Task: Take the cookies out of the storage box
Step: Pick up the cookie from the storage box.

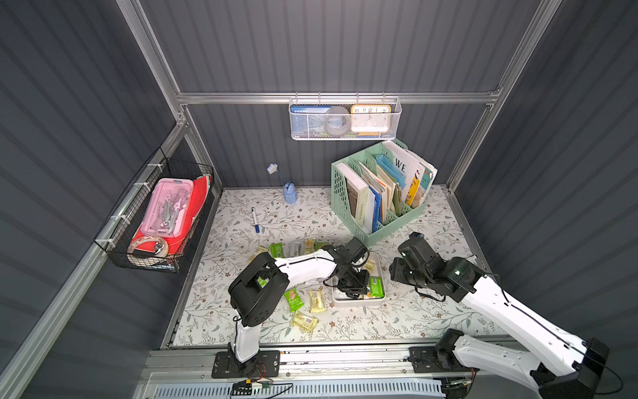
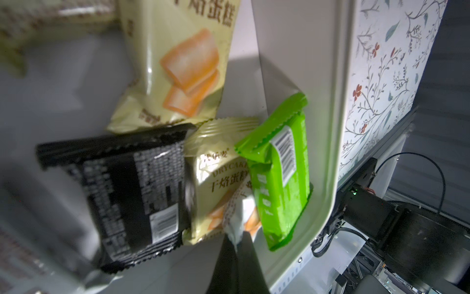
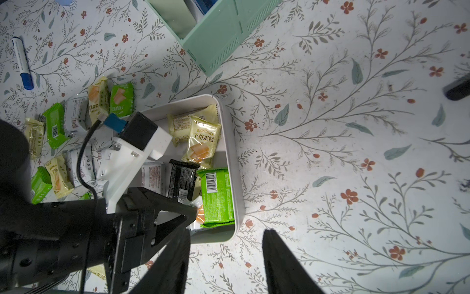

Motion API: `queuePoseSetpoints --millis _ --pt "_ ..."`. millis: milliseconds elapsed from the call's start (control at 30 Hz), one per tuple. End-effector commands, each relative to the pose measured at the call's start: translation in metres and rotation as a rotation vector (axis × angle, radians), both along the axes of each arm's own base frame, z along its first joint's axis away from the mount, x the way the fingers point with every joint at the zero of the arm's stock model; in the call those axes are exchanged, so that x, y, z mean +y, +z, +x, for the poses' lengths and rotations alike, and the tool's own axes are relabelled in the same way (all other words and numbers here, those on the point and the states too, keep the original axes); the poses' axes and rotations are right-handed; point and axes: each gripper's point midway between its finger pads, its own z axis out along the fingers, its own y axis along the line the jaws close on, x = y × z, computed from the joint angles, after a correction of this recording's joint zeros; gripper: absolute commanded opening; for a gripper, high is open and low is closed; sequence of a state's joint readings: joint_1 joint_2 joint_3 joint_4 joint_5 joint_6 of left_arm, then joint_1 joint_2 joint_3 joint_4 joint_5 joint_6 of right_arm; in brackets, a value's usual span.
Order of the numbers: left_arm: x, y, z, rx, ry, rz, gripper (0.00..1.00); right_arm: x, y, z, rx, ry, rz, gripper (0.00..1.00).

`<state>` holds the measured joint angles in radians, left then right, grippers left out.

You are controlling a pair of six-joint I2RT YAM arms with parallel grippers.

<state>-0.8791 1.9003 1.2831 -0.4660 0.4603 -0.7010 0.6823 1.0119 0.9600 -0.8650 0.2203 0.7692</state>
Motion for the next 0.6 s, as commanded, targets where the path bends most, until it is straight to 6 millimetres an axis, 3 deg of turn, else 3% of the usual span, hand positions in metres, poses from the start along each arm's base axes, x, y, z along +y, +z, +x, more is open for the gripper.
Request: queuePoseSetpoints --millis 0,233,367,567 --pt "0.011 0.019 -0.004 -0.032 0.007 0.005 0.03 -0.003 -0.001 -0.002 0.011 -0.005 -0.005 0.51" --pt "0.030 0.041 -0.007 -0.061 0.062 0.030 0.01 -0.001 -0.003 0.000 0.014 -0.002 -0.009 0.51" --pt "0.049 0.052 0.001 -0.096 0.148 0.063 0.00 0.001 -0.003 0.001 0.010 0.000 0.003 0.51" --pt "0.097 0.080 0.018 -0.178 0.382 0.122 0.00 0.005 -0.001 0.004 0.000 0.004 0.016 0.51"
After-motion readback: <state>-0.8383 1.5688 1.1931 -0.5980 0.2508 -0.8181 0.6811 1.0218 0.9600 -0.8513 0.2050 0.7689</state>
